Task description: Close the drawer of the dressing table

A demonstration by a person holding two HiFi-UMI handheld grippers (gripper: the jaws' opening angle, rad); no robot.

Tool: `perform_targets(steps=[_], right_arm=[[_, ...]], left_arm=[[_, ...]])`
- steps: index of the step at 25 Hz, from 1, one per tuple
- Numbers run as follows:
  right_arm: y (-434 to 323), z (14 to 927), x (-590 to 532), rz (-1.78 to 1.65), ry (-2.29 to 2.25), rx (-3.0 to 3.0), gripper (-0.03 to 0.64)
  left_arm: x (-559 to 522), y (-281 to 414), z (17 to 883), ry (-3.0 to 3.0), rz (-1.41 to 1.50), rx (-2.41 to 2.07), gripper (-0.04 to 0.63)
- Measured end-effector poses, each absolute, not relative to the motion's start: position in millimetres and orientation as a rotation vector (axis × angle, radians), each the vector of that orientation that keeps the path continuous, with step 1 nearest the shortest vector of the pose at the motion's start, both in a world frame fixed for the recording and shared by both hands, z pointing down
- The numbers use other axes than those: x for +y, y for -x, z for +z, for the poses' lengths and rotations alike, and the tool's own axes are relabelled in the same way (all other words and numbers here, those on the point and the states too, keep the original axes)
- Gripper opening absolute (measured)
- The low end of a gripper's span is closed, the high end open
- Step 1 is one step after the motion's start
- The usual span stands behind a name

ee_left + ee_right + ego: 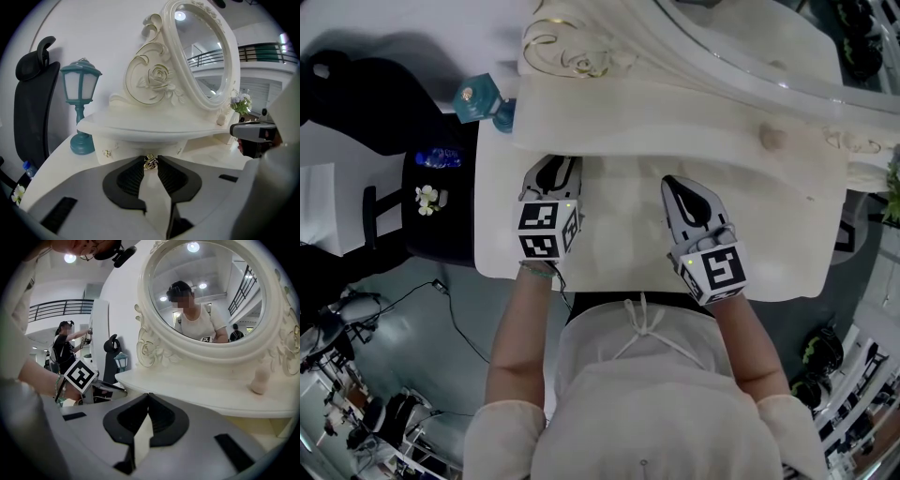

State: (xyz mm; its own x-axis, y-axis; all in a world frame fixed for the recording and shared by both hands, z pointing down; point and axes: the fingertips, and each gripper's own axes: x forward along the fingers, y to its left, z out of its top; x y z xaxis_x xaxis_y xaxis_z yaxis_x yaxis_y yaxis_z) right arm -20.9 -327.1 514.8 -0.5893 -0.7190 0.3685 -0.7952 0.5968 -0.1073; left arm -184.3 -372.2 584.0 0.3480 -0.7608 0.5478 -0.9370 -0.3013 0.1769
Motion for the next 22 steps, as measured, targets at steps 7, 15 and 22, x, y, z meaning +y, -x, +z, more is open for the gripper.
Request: perform_targets(steps=[7,15,22], right_arm=[[27,504,-322,0.369,-1.252,-2.551,0.006],[31,488,-307,0.360,-1.291,-2.538,0.006],[35,460,-288,0.344,-1.352,-2.544,0.006]], left_arm=[[-368,179,580,-2.176,0.444,-1.440,0.131],[-344,171,531,-2.297,0.410,-1.440,0.247],[-316,167,451,-2.459,0.341,-1.409,0.245]])
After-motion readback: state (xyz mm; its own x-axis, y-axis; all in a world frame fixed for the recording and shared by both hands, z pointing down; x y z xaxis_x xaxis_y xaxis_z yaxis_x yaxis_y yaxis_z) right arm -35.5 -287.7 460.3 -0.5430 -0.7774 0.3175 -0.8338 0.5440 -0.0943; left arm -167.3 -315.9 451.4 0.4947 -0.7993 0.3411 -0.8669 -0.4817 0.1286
